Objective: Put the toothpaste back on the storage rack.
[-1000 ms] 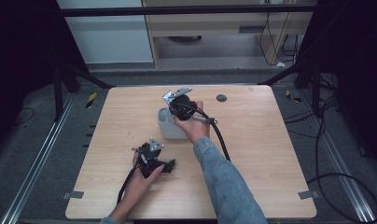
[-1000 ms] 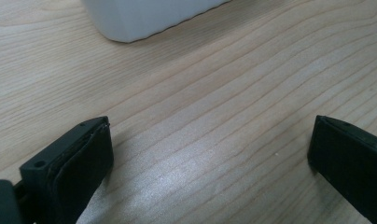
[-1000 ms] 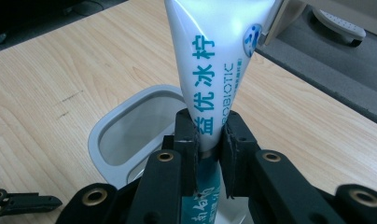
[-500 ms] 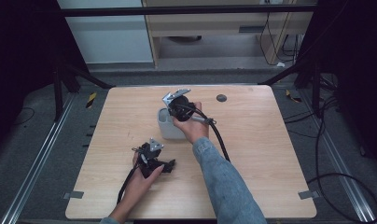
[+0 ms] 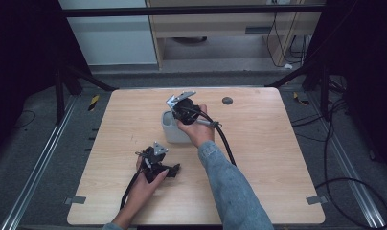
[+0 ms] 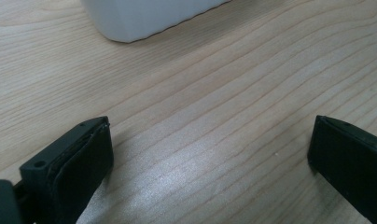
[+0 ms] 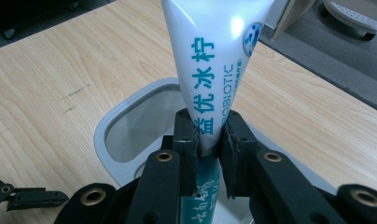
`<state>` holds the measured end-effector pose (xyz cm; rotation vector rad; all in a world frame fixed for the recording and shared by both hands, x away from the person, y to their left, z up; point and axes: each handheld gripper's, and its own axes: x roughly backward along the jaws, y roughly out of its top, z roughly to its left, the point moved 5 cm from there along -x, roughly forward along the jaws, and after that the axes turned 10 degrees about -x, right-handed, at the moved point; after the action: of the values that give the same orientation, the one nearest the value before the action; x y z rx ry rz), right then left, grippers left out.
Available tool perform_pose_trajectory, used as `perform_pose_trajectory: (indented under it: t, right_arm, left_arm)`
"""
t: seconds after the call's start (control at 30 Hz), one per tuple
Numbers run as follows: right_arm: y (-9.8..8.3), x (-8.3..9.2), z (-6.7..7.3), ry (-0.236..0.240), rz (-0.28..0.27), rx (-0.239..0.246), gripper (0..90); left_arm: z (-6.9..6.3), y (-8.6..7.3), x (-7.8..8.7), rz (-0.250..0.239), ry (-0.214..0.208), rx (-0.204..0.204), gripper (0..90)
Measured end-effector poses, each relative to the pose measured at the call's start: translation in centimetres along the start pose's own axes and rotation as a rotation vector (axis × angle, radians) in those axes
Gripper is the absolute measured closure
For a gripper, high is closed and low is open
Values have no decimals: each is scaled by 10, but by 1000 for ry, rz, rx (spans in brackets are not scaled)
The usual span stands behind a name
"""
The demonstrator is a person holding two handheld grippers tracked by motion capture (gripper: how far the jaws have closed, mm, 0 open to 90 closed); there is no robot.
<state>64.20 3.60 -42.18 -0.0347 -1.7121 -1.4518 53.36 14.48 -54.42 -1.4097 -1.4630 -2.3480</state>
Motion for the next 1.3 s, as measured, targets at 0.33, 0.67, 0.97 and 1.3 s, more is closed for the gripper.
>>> perform_pose_trajectory:
  t: [0.33, 0.67, 0.97, 1.3]
  right_arm:
    - [1, 0, -1, 4, 2, -7, 771]
    - [1, -1, -1, 5, 5, -12, 763]
    - [2, 5, -1, 8, 7, -11, 716]
    - [7, 18, 2, 23, -9, -5, 695]
  left_arm:
    - [0, 0, 0, 0, 0, 0, 0]
    - [0, 0, 0, 0, 0, 0, 0]
    - [0, 0, 0, 0, 1, -1, 0]
    - [0, 0, 0, 1, 1, -1, 0]
